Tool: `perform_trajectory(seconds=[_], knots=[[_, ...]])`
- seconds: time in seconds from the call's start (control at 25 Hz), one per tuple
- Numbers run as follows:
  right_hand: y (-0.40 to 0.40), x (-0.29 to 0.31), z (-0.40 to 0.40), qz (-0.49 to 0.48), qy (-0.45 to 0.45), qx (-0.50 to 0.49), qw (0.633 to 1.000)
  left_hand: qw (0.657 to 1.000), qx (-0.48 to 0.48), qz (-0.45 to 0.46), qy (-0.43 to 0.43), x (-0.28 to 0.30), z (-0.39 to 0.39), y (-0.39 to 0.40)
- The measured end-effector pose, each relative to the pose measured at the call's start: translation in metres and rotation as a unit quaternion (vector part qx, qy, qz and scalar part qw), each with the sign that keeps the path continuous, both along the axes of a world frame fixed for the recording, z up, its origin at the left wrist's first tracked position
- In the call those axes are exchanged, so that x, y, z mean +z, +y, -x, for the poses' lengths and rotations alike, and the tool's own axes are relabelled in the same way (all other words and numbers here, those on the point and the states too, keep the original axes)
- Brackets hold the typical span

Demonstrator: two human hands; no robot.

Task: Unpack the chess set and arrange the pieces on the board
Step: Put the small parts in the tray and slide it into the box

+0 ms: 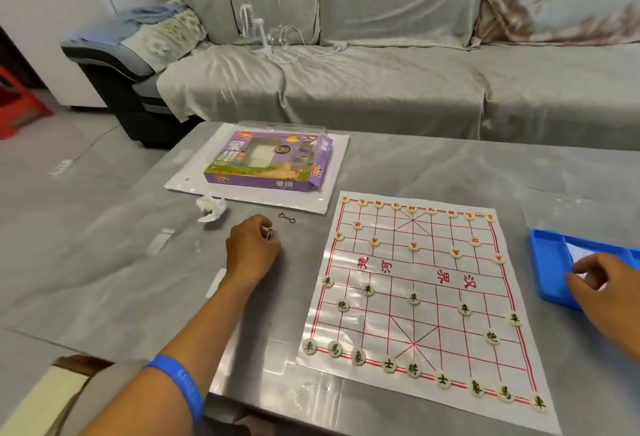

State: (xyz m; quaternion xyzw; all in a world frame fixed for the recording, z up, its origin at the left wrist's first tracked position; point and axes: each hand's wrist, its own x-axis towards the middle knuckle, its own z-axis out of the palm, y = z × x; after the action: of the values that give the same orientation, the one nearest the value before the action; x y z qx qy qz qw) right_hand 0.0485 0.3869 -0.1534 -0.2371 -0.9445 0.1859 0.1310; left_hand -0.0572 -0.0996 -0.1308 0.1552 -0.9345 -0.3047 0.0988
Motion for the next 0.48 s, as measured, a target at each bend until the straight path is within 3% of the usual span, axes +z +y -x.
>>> perform_trajectory(seconds=[0.04,0.08,0.16,0.24,0.28,0.32,0.36,0.44,0.48], knots=[[0.004,-0.003,0.000,0.013,-0.001,0.002,1.000,0.998,0.027,-0.058,0.002,0.001,0.002,-0.002],[0.007,-0.005,0.001,0.019,-0.001,0.005,1.000,0.982,0.073,-0.172,0.009,0.001,0.006,-0.004],[0.005,0.003,0.000,0.023,0.000,0.009,1.000,0.895,0.175,-0.410,0.020,0.005,0.014,-0.009],[-0.017,0.024,-0.005,0.025,-0.004,0.012,1.000,0.832,0.230,-0.504,0.038,0.009,0.023,-0.015],[-0.024,0.031,-0.006,0.024,-0.010,0.016,1.000,0.823,0.245,-0.512,0.037,0.013,0.026,-0.015],[-0.030,0.036,-0.007,0.027,-0.009,0.023,0.999,0.833,0.247,-0.493,0.037,0.017,0.029,-0.015],[-0.034,0.040,-0.008,0.032,-0.010,0.024,0.999,0.875,0.233,-0.425,0.026,0.017,0.031,-0.016],[-0.035,0.040,-0.008,0.030,-0.020,0.029,0.999,0.971,0.151,-0.185,-0.029,0.007,0.033,-0.018],[-0.034,0.038,-0.008,0.027,-0.027,0.034,0.999,0.991,0.103,-0.077,-0.045,0.000,0.035,-0.019]])
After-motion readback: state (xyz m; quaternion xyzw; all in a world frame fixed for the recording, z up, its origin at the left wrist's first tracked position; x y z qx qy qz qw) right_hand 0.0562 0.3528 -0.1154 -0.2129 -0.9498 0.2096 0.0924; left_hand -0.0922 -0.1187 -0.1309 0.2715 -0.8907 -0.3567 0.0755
